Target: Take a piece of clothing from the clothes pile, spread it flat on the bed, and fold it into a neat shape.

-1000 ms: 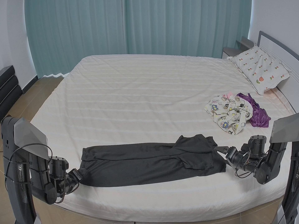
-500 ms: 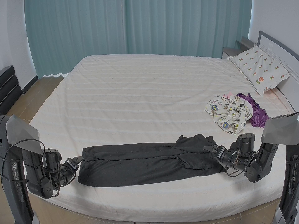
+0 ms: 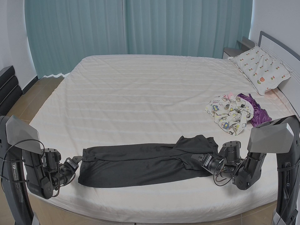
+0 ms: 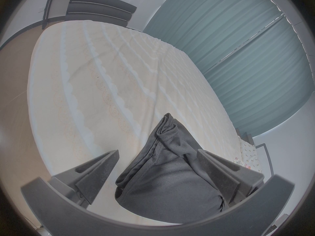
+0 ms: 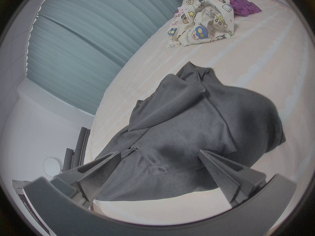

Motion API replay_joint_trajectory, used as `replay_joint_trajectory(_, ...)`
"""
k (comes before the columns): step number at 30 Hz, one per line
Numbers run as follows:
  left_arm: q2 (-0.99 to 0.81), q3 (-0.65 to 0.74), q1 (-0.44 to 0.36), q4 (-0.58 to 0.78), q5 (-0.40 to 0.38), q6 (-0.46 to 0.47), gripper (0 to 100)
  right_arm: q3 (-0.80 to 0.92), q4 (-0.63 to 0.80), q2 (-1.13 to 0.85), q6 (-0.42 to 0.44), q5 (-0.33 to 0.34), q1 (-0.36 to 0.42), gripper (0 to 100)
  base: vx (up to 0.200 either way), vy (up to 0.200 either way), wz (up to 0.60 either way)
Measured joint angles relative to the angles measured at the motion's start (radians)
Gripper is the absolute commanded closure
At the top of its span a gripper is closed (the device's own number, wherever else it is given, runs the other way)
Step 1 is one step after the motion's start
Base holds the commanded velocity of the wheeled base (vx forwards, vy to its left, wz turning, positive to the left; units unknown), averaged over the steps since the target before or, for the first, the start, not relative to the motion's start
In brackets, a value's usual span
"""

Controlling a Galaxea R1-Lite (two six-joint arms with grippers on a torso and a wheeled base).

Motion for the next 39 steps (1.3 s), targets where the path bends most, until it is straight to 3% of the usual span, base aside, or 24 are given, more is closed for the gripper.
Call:
replay_joint_trajectory(12,0.010,-0.005,-0.001,0.000,0.000,0.000,0,-0.009,0.003,0.035,0.017,-0.050,0.049,0,0.000,0.000,0.00)
replay_joint_trajectory(39,0.014,-0.004,0.000,0.000,0.000,0.000,0,0.016,0.028,0.048,0.024,-0.131,0.061,0,0.000,0.000,0.00)
